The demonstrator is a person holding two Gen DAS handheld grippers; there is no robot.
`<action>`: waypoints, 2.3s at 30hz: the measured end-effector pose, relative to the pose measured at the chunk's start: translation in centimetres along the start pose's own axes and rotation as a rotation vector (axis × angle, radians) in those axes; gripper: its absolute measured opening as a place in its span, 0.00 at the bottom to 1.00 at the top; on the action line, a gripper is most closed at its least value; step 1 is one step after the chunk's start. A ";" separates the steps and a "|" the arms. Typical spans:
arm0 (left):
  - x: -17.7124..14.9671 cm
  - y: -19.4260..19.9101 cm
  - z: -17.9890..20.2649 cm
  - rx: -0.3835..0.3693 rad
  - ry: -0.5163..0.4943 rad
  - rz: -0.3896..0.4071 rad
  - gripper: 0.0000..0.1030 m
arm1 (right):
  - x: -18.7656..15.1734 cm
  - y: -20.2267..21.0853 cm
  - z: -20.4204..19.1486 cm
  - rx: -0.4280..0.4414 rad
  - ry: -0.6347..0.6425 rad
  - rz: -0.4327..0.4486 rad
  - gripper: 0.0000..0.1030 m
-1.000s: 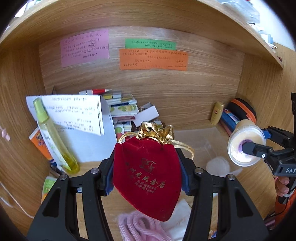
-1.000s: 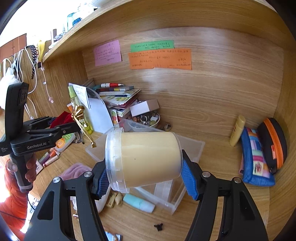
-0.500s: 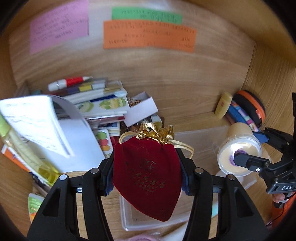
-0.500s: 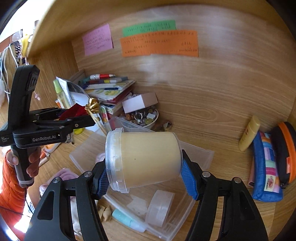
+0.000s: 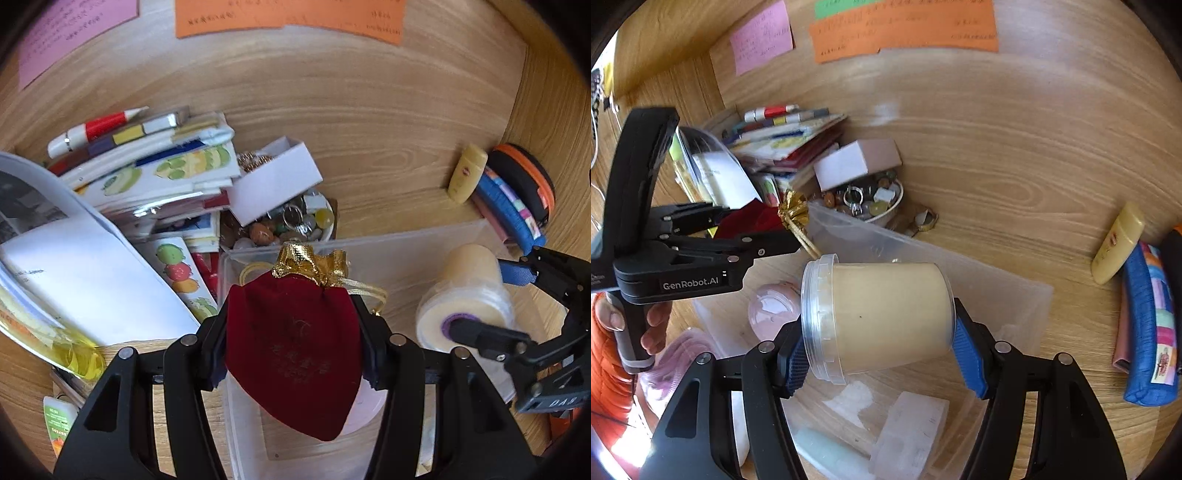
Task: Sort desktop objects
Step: 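Carry the red pouch and cream jar over the clear box with both tools, then lower the cream jar into the box and open the right tool while the left tool releases the red pouch, then withdraw both open tools from the clear box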
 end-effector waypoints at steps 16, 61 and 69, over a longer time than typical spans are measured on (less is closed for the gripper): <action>-0.2 -1.9 1.6 0.047 -0.107 -0.077 0.57 | -1.3 -2.1 -0.6 -0.052 0.038 -0.067 0.61; -5.4 15.2 2.1 0.183 -0.010 0.180 0.98 | -4.8 16.1 -2.8 -0.172 0.119 0.340 0.99; -8.9 15.5 3.3 0.201 0.006 0.146 0.98 | -8.4 17.1 -2.3 -0.212 0.117 0.343 0.99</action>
Point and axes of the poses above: each gripper's, at about its wrist camera, not at the fingertips, and y roughly against the way its jaws point, z to its right, x to its top, the point moved 2 cm from there along -y, roughly the way its jaws point, and after that the axes turned 15 degrees about -y, right-handed, at the moved point
